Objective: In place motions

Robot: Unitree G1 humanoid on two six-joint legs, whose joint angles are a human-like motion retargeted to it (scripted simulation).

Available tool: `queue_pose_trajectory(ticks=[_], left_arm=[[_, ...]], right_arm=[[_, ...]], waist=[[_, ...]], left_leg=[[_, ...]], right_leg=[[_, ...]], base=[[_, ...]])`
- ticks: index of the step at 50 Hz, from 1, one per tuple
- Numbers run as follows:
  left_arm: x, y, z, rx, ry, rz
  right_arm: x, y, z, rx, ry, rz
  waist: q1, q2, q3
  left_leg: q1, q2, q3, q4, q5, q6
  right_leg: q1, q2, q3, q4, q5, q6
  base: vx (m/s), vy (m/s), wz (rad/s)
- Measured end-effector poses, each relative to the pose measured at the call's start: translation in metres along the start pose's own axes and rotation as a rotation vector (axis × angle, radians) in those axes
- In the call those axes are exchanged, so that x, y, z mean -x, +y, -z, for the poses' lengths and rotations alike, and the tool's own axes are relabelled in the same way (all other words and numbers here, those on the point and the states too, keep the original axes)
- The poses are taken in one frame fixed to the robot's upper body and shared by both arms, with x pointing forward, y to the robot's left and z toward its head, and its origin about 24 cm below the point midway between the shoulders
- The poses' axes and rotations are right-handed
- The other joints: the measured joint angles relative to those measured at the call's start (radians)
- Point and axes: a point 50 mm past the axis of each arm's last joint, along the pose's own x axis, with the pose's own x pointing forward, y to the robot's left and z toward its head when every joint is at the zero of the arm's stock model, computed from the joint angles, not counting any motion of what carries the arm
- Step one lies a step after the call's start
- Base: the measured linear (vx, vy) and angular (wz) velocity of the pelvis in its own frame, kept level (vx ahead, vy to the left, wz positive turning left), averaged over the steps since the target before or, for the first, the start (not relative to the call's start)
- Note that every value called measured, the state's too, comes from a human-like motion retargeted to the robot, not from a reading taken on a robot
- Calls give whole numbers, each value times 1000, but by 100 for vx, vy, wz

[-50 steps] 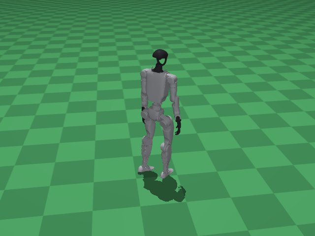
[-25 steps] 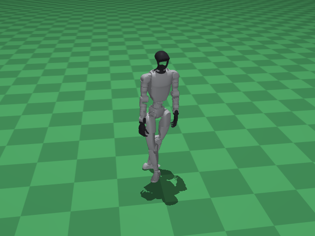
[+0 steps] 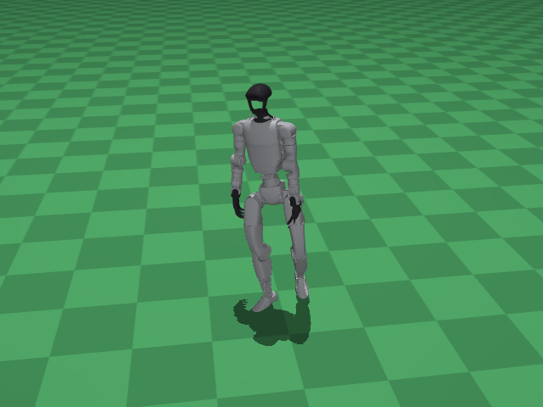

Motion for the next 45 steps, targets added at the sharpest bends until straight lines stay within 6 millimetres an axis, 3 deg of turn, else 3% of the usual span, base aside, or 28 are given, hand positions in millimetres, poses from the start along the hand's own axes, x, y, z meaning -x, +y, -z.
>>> queue_pose_trajectory(ticks=[5,6,10,13,17,20,25,30,35,40,45], left_arm=[[0,-10,2,-15,7,30],[0,-12,5,-23,16,36],[0,-20,22,-33,73,80],[1,-16,27,-42,112,65],[1,-4,21,-75,100,41],[2,3,24,-90,127,28],[2,3,24,-42,130,10],[1,-8,23,53,106,68],[1,-11,17,3,87,80],[1,-1,0,-168,53,77],[1,4,-8,-231,25,54]], right_arm=[[0,-2,-1,-10,-4,14],[0,-1,0,-10,-3,13],[0,-3,4,76,32,10],[-1,6,3,103,21,39],[-1,9,5,84,12,65],[-3,15,25,76,85,47],[-2,21,54,20,196,7],[-3,17,48,19,168,18],[-3,11,30,34,102,25],[-2,15,22,-8,74,-4],[-3,18,32,-2,110,-17]], waist=[[46,78,18],[59,95,21],[9,129,-35],[-78,150,-46],[-30,157,-39],[-24,138,-60],[45,113,-72],[52,117,-67],[29,140,-72],[16,142,-44],[15,124,-41]], left_leg=[[13,-60,-163,-422,-15,-85],[38,-68,-176,-510,46,-68],[31,-34,-45,-518,38,-74],[68,-47,-25,-562,20,-57],[102,-37,93,-608,19,-49],[121,-65,112,-621,12,-41],[166,-93,146,-644,14,-29],[180,-99,138,-648,15,-28],[152,-83,95,-640,23,-40],[119,-51,-3,-600,44,-42],[60,-47,-192,-558,82,-52]], right_leg=[[23,110,145,-34,36,0],[33,136,179,-41,43,1],[18,153,292,-56,64,26],[-6,159,291,-25,46,31],[-22,131,126,33,-35,1],[5,58,-28,6,-1,73],[25,68,9,-22,19,62],[39,75,30,-23,22,70],[24,84,11,28,-16,74],[12,105,111,109,-47,37],[1,159,447,132,-30,66]], base=[[23,11,-176],[31,13,-189],[32,21,-127],[17,9,-74],[6,5,-144],[22,1,-35],[18,1,-37],[6,1,-15],[-2,-1,16],[-4,-8,122],[0,-16,213]])
